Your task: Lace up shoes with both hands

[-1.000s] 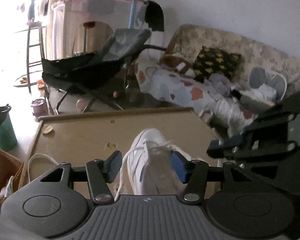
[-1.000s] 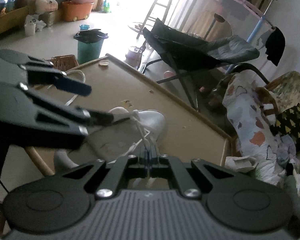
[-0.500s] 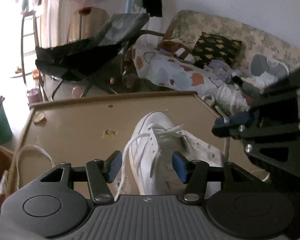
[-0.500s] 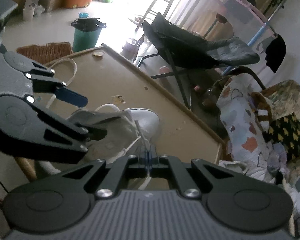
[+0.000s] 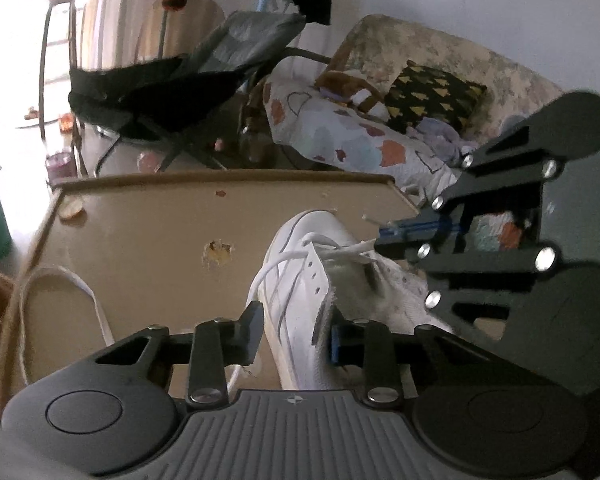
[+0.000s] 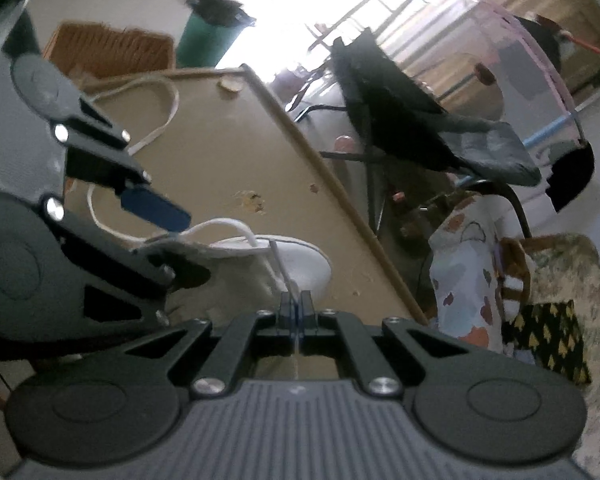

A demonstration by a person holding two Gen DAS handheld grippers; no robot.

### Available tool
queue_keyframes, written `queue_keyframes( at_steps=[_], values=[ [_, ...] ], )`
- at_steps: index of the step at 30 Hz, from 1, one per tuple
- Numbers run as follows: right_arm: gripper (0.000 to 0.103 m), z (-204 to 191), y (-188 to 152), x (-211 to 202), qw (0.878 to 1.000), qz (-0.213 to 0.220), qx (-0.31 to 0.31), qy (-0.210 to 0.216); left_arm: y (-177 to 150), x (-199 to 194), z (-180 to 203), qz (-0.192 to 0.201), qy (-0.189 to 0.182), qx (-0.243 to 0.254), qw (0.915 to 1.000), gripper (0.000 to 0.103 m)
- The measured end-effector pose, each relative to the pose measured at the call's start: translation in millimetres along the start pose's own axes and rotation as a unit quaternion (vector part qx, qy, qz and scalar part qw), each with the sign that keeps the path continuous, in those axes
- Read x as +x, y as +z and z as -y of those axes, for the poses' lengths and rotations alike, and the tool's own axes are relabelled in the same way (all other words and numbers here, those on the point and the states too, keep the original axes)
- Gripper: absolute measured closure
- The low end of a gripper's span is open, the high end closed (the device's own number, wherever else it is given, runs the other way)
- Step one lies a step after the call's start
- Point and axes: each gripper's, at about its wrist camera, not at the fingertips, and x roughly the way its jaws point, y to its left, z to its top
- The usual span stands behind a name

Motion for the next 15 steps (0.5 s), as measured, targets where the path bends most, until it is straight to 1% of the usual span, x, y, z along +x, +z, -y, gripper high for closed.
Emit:
queue_keyframes(
  at_steps=[3,5,6,9,12,15],
  values=[
    [0.102,-3.3,2.9,3.7,1.0,-0.005,-0.007,0.002,-3.1,2.3,-15.7,-0.001,-0.028,-0.063,0.9976,0.078],
    [0.102,-4.9,4.8,5.6,1.0,-0.006,-0.011,0.002,-9.0,3.8,-24.4,0.001,-0.044,-0.107,0.9933,0.081],
    [0.102,-5.7,5.5,6.7,1.0,-0.008,-0.011,0.005,-12.1,4.7,-30.0,0.001,-0.053,-0.135,0.9894,0.081],
    [0.102,-9.3,5.8,10.8,1.0,-0.018,-0.02,0.007,-22.2,7.7,-47.9,0.004,-0.077,-0.22,0.9724,0.082],
    [0.102,-12.9,6.6,15.1,0.999,-0.027,-0.029,0.006,-31.5,10.5,-58.9,0.009,-0.09,-0.282,0.955,0.082],
    [0.102,-18.3,9.4,18.6,0.998,-0.035,-0.044,-0.001,-44.4,13.5,-65.3,0.012,-0.108,-0.341,0.9338,0.081]
  ],
)
